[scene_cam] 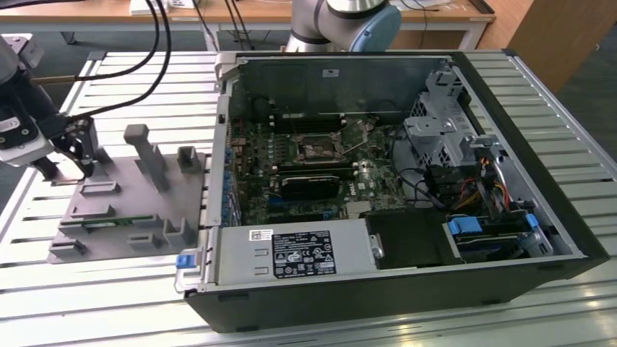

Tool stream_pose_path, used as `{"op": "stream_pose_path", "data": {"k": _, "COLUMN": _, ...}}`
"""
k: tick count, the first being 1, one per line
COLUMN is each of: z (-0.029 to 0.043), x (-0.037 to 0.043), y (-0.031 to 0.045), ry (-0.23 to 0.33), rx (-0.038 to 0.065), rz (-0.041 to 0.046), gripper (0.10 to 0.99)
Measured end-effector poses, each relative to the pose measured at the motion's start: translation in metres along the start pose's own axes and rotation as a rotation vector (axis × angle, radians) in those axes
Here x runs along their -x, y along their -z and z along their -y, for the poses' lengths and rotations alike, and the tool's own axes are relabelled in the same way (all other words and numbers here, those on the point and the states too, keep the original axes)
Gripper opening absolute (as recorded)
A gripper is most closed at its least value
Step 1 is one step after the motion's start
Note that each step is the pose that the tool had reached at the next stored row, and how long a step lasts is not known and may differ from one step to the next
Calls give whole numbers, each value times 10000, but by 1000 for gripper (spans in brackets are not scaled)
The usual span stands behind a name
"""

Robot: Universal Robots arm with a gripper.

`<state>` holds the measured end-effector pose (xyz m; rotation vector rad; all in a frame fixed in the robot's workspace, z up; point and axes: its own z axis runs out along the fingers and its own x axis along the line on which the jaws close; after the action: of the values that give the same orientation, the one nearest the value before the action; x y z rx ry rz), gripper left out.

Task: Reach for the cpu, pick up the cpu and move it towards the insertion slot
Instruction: 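Pick up the cpu and move it towards the insertion slot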

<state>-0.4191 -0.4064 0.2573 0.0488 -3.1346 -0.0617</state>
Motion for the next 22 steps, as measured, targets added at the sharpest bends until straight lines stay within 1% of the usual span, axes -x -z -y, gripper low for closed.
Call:
{"op": "stream_pose_path", "data": {"k": 6, "z": -3, "x": 0, "y": 65, "ry": 0, "rx": 0, "rz": 1, "gripper": 541}}
{"op": "stream_pose_path", "data": {"k": 11, "z": -6, "x": -1, "y": 142, "ry": 0, "rx": -1, "rz": 0, "gripper": 541}}
{"op": "stream_pose_path", "data": {"k": 16, "z": -11, "x": -1, "y": 242, "ry": 0, "rx": -6, "rz": 0, "gripper": 541}}
{"op": "stream_pose_path", "data": {"k": 22, "z": -16, "x": -2, "y": 379, "ry": 0, "rx": -7, "rz": 0, "gripper": 541}}
